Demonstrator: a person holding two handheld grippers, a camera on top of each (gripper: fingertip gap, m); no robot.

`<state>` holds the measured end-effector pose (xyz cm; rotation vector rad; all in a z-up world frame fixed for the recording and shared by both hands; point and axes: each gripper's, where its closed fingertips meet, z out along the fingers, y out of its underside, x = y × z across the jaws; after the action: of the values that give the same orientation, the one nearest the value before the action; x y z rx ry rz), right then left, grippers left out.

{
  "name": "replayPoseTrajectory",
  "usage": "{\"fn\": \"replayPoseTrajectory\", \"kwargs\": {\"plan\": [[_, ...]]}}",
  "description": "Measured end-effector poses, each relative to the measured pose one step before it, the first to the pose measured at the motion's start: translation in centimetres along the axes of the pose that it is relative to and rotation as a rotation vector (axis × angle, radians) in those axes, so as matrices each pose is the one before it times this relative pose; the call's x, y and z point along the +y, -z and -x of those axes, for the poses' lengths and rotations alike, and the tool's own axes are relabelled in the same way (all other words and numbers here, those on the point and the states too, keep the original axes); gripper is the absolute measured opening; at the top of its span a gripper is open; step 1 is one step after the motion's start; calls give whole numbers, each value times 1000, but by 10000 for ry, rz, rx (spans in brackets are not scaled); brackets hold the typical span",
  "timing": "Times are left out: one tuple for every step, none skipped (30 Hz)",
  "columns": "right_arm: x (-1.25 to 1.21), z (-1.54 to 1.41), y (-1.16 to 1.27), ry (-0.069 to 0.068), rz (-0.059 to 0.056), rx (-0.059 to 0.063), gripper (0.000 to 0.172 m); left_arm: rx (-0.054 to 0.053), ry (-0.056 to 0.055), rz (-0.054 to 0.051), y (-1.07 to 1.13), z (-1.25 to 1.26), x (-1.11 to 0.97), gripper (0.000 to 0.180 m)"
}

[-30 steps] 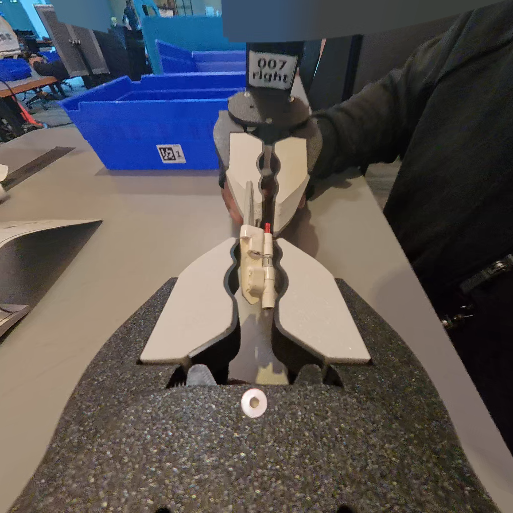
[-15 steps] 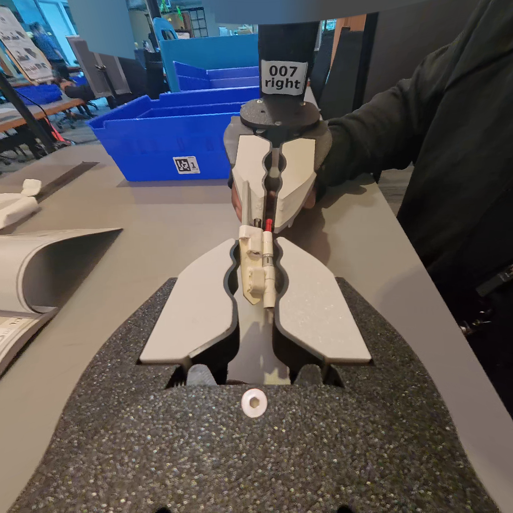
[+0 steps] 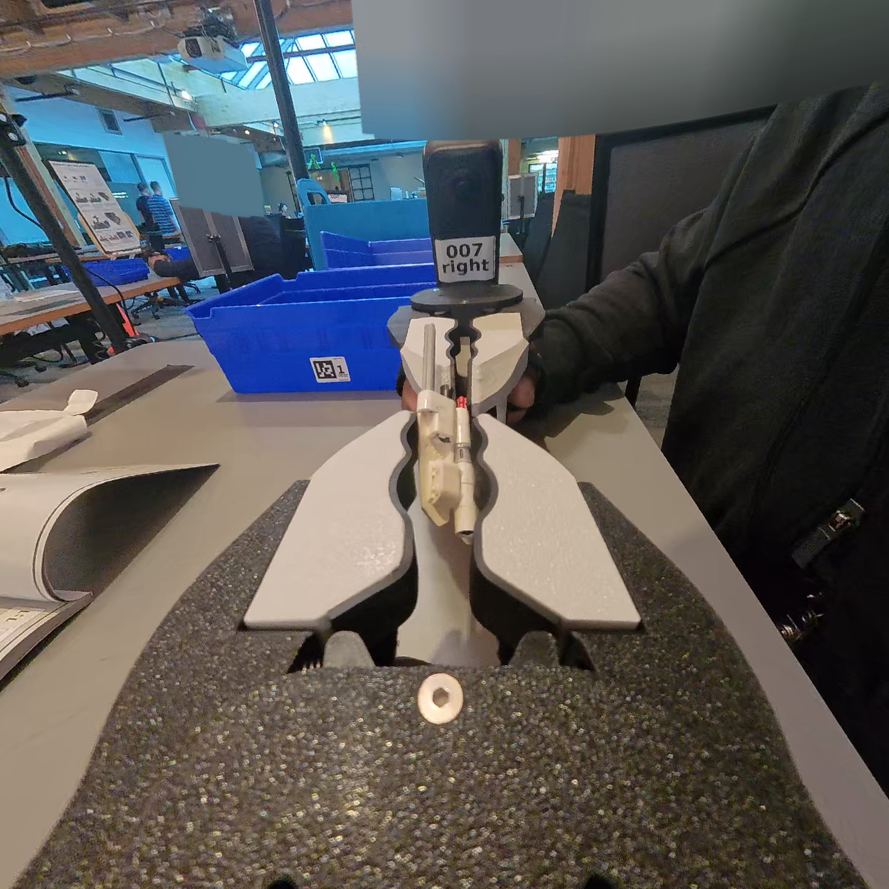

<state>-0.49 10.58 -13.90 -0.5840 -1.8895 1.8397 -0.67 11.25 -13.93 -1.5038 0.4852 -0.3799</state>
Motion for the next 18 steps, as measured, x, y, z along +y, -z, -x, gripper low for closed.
{"fn": "replayPoseTrajectory", "kwargs": {"plan": [[-13, -48, -19, -43, -41, 46, 4, -55, 44, -41, 14, 69, -11, 19], [58, -75, -22, -19, 6, 55, 4, -14, 15, 2, 7, 13, 52, 19], [160, -55, -54, -17, 71, 34, 4, 125, -24, -44, 30, -185, 0, 7], [483, -11, -223, 10, 282, 25, 4, -37, 57, -19, -153, -49, 13, 7], [201, 144, -259, 107, 102, 7, 3, 126, -64, 22, -153, -264, 102, 7], [-34, -25, -119, 40, -3, 93, 4, 15, 60, -39, -8, 48, -104, 7], [43, -146, -29, -50, 34, 84, 4, -45, 71, 179, 31, 226, 206, 7], [238, -349, -46, -61, 151, 211, 3, -166, -19, 133, 34, 311, 266, 8], [209, -351, -39, -51, 153, 215, 4, -39, 19, 57, 1, 46, 124, 8], [52, -77, 11, 1, 41, 30, 4, 2, 1, 57, -36, -15, 61, 8], [70, -96, 28, 26, 47, 43, 4, -56, 56, 58, -40, 128, 89, 8], [47, -185, 29, 21, 35, 109, 4, -49, 119, 15, -38, 171, 17, 8], [-62, -196, 32, -41, -47, 90, 4, -17, 179, -37, -25, 173, -38, 8], [-107, -186, 36, -75, -76, 52, 4, 15, 266, -50, -23, 168, -70, 8], [-129, -201, 53, -85, -94, 48, 4, 17, 265, -61, -4, 173, -64, 7], [-167, -162, 54, -110, -122, 15, 4, -7, 220, -46, 27, 189, -61, 7], [-241, -169, 79, -144, -171, 8, 4, -45, 177, -18, 29, 222, -9, 7], [-325, -194, 94, -182, -215, 17, 4, -24, 166, -31, 40, 180, -30, 7]]}}
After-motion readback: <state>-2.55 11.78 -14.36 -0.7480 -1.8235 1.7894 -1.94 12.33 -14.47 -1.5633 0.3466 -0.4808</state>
